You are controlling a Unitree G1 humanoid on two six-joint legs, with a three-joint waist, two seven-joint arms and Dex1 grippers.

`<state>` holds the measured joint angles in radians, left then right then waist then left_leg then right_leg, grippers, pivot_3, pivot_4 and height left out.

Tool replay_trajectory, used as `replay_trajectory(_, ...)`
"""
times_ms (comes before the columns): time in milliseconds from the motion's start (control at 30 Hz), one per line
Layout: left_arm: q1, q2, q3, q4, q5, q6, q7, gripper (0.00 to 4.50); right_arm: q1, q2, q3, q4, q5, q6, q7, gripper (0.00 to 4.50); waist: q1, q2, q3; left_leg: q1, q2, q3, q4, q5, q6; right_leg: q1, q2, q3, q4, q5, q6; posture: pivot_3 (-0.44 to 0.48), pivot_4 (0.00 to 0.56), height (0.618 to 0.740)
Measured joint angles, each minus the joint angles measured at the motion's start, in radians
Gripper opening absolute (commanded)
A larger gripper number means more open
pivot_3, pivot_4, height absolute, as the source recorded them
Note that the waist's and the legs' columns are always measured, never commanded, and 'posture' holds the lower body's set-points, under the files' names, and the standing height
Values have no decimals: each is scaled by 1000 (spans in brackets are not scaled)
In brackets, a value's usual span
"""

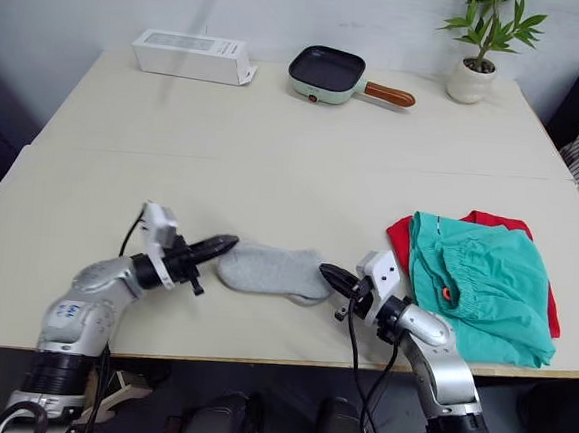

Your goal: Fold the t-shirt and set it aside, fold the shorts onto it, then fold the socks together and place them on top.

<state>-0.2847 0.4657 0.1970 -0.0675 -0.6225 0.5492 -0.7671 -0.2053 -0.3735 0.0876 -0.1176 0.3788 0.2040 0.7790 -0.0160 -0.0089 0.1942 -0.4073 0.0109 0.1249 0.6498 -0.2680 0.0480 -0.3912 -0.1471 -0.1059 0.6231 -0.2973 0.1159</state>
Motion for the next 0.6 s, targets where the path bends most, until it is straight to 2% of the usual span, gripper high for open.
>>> replay_trajectory(100, -11, 135, 61, -26, -141, 258, 10, 1532, -87, 6, 48, 6, -13, 2, 39, 0, -12, 0, 0, 0, 0, 0, -1, 0, -1, 0, 1, -1, 4, -1, -1, 0, 150, 740)
replay_trajectory(167, -33, 221, 53, -35, -165, 403, 27, 2172, -131, 12, 92, 51, -44, -15, 68, 0, -12, 0, 0, 1, 0, 0, -1, 0, -1, 0, 2, -2, 5, -1, -1, 0, 150, 740)
replay_trajectory(233, -62, 264, 29, -21, -170, 523, 47, 2786, -154, 17, 136, 119, -83, -47, 98, 0, -8, 0, 0, 0, -1, 0, -1, 0, 0, 0, 4, -3, 5, -1, -1, 0, 150, 740)
replay_trajectory(300, -107, 253, 21, 27, -177, 620, 82, 3424, -169, 25, 172, 185, -117, -74, 124, 0, -4, 0, 0, 0, -2, 0, 0, 0, 1, 0, 5, -2, 4, -1, -1, 0, 150, 740)
replay_trajectory(400, -179, 226, -6, 86, -176, 761, 145, 3424, -205, 31, 202, 270, -159, -134, 161, 0, -8, -1, -1, 0, -3, 0, 0, 0, 1, 1, 5, -2, 5, 0, -1, 0, 150, 740)
replay_trajectory(600, -252, 164, -68, 88, -173, 854, 163, 3424, -250, 36, 202, 345, -181, -173, 178, 0, -10, -4, -2, 1, -2, -1, 0, 1, -2, 1, 5, -1, 5, -1, -1, 0, 150, 740)
